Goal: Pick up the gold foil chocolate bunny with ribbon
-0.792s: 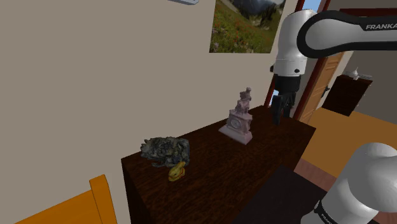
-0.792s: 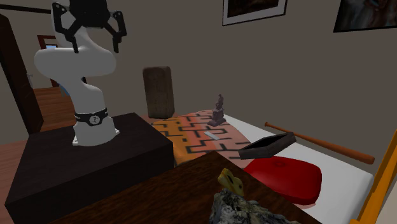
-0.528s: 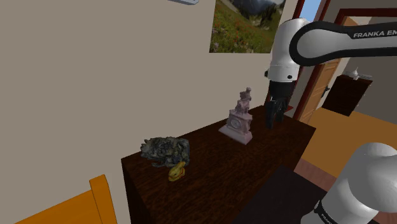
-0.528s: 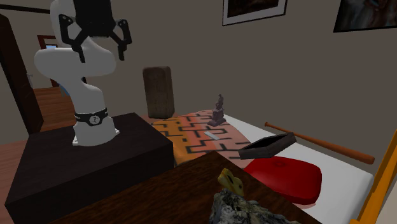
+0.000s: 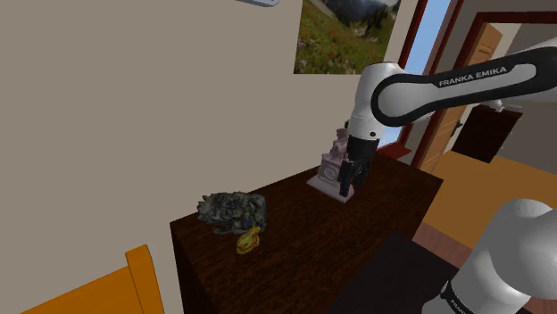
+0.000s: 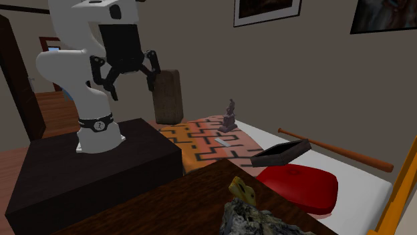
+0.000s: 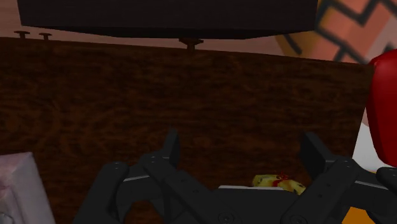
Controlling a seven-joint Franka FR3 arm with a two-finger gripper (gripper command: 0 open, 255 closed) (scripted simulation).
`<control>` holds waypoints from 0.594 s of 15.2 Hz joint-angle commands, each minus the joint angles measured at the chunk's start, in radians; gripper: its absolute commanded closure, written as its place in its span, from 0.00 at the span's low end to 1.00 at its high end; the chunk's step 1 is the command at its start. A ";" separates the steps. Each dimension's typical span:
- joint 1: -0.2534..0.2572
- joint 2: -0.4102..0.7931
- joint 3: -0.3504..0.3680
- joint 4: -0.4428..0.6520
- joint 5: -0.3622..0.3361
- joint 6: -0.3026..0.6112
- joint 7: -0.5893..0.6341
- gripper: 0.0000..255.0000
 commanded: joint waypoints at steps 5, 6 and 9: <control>0.044 0.189 0.020 -0.011 0.087 0.265 -0.040 0.00; 0.051 0.225 0.023 -0.005 0.102 0.305 -0.050 0.00; 0.074 0.337 0.030 0.025 0.152 0.419 -0.085 0.00</control>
